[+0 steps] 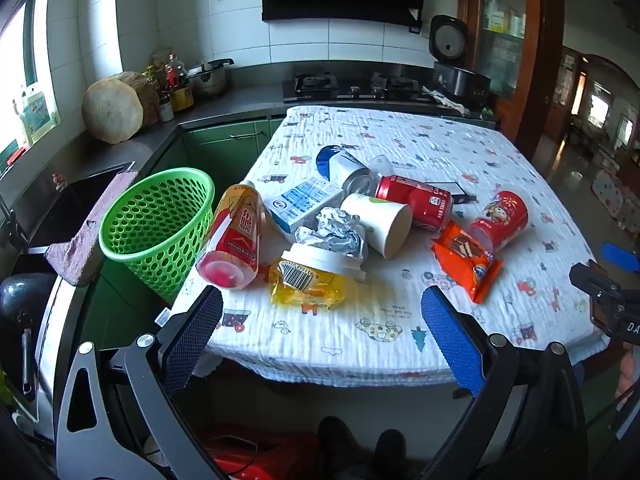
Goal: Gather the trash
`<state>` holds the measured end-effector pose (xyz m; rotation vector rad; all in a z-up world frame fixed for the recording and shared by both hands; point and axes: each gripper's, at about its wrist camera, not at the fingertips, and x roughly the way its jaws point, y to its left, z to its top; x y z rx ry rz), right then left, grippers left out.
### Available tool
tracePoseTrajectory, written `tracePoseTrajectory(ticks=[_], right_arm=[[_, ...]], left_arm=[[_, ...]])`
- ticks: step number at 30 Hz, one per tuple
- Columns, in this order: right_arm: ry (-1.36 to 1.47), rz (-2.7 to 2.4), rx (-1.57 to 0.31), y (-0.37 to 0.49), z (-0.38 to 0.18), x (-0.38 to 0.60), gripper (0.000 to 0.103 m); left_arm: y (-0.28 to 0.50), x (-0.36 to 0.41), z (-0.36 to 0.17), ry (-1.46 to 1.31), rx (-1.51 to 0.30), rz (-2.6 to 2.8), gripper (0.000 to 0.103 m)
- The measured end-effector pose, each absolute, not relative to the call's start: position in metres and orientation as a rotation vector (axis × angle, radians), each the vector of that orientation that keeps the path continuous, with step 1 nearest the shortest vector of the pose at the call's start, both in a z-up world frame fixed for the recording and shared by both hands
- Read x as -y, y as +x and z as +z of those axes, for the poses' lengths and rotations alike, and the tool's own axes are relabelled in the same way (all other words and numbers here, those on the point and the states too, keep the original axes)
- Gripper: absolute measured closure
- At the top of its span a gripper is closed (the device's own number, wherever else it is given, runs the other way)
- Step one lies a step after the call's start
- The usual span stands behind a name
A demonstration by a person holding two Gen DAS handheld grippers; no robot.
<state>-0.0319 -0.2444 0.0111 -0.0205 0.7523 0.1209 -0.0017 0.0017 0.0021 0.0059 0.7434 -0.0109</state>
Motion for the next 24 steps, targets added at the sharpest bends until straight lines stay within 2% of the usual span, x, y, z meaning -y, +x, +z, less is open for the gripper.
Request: tracePoseTrajectory(ticks=[24], right_arm=[[-0.024,0.127,-0.744,-0.0326,0.0122,0.2388,0.007]], left_arm=[[-0.0042,0.0001,0.0036,-0.002,-0.744,-0.013,0.005]])
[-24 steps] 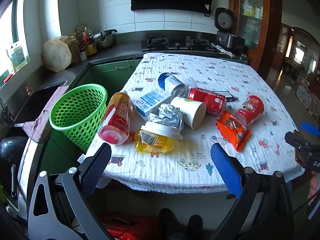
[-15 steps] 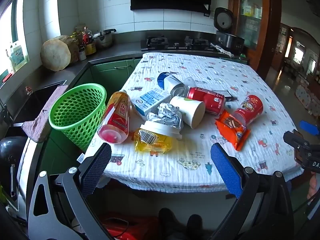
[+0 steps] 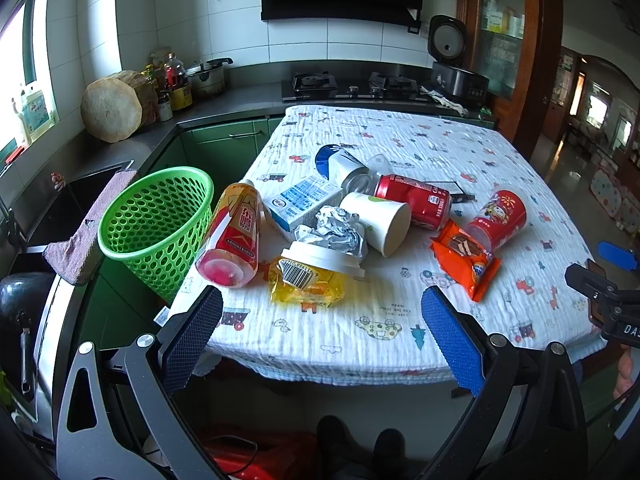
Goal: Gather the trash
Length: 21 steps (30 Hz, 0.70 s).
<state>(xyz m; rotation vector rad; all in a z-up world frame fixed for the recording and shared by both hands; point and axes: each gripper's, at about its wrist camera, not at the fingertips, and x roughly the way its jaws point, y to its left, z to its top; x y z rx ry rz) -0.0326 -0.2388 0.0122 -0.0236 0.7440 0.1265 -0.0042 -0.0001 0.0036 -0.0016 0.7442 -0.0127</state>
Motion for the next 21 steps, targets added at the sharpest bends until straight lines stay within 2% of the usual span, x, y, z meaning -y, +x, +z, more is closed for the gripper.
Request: tracePoseTrajectory(ticks=[21], right_arm=[[-0.025,0.128,-0.747,-0.0329,0.0116,0.2360,0.007]], left_arm=[[-0.0036,-0.0036,0.0024,-0.007,-0.748,-0.011,0.005]])
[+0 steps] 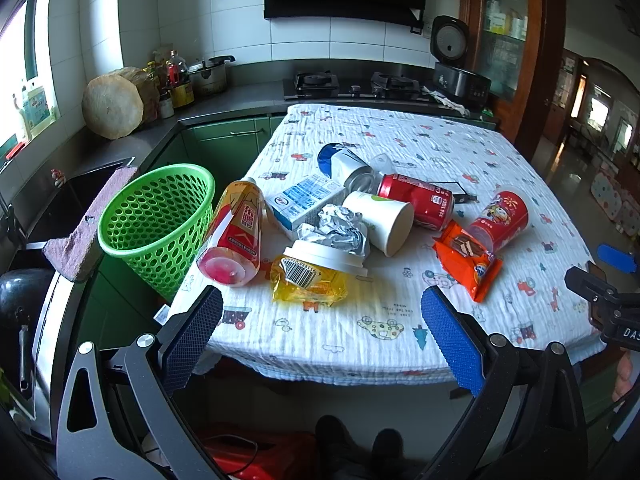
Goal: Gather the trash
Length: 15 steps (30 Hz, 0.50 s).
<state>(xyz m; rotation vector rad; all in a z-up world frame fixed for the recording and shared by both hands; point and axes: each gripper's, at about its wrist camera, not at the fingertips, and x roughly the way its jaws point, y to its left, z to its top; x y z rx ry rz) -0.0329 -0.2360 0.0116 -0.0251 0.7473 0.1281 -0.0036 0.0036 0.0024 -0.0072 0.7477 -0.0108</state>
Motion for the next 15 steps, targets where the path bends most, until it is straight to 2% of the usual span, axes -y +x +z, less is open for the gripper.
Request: tracePoseTrajectory(ticks=[15], right_arm=[[-0.027,0.132,-0.755,-0.0304,0.0067,0.2292,0.007]], left_arm=[[-0.0018,-0.0062,-0.0002,-0.009,-0.748,-0.008,0.005]])
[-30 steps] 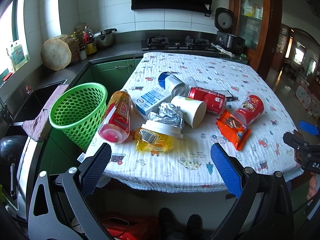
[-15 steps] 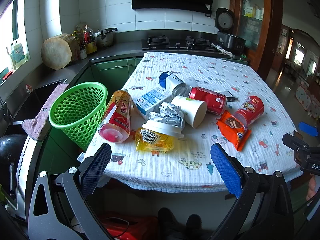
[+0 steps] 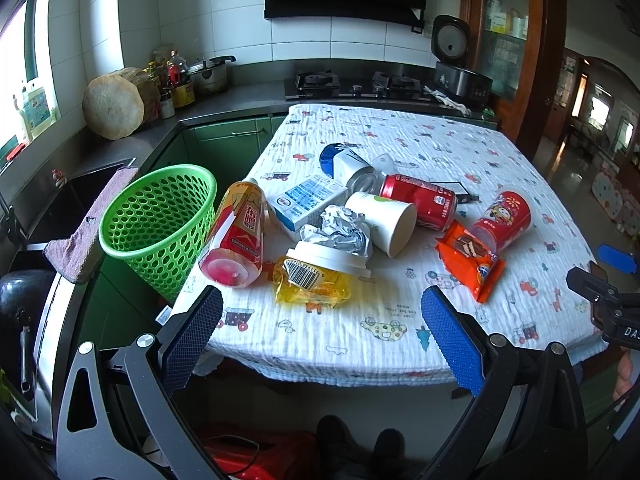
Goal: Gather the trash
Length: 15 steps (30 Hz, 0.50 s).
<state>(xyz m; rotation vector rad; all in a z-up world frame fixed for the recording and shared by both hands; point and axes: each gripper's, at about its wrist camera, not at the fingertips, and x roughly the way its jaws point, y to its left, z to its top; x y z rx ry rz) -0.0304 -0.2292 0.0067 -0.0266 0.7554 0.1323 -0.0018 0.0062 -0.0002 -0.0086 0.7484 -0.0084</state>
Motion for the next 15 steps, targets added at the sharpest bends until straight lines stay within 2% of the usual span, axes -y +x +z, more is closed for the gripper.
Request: tracePoseTrajectory(ticks=[15], right_arm=[[-0.028,0.139,-0.762,-0.0249,0.0036,0.2327,0.007]], left_arm=[[0.0046,-0.0097,-0.0011,-0.010,-0.753,0.001,0.005]])
